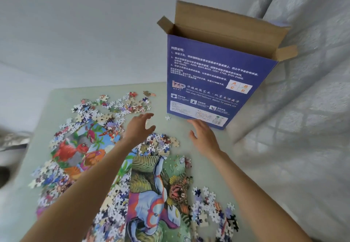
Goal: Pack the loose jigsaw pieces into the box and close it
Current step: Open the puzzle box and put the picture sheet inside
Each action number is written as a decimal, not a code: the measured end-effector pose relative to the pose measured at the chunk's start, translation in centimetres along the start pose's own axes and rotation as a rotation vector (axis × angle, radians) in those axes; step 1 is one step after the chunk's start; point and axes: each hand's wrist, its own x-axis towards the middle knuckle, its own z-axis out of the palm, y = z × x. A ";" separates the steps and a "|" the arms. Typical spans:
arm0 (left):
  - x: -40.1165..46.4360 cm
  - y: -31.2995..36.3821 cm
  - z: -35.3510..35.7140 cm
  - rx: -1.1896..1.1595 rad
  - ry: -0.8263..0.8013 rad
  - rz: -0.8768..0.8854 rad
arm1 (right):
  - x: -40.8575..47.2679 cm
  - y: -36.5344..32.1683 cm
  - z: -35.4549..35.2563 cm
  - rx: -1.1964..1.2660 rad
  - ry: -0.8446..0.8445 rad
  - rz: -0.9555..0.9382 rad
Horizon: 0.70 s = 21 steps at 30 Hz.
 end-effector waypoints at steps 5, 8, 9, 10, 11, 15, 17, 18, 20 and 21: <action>-2.9 -6.3 4.6 0.220 -0.212 -0.158 | 3.4 1.3 7.1 -0.053 -0.341 -0.021; -4.1 -8.6 5.8 0.243 -0.246 -0.181 | 6.1 1.5 10.4 -0.100 -0.413 -0.013; -4.4 -9.0 6.0 0.235 -0.243 -0.173 | 6.9 1.5 11.3 -0.116 -0.415 -0.001; -4.8 -9.3 6.1 0.227 -0.239 -0.148 | 7.6 1.5 11.7 -0.147 -0.408 0.012; -5.0 -9.7 6.1 0.200 -0.240 -0.127 | 8.2 1.4 12.6 -0.181 -0.413 0.027; -6.4 -10.8 6.3 0.014 -0.197 -0.053 | 6.9 -0.6 14.9 -0.159 -0.474 -0.041; -7.3 -11.1 5.9 -0.128 -0.140 -0.032 | 4.8 -2.4 15.5 -0.018 -0.538 -0.158; -7.9 -11.2 5.5 -0.181 -0.110 -0.035 | 3.6 -3.0 15.6 0.049 -0.526 -0.193; -8.8 -11.8 4.9 -0.168 -0.002 -0.063 | 1.8 -3.1 15.1 0.093 -0.386 -0.208; -9.6 -12.4 4.5 -0.098 0.058 -0.111 | 0.9 -3.1 14.7 0.078 -0.307 -0.175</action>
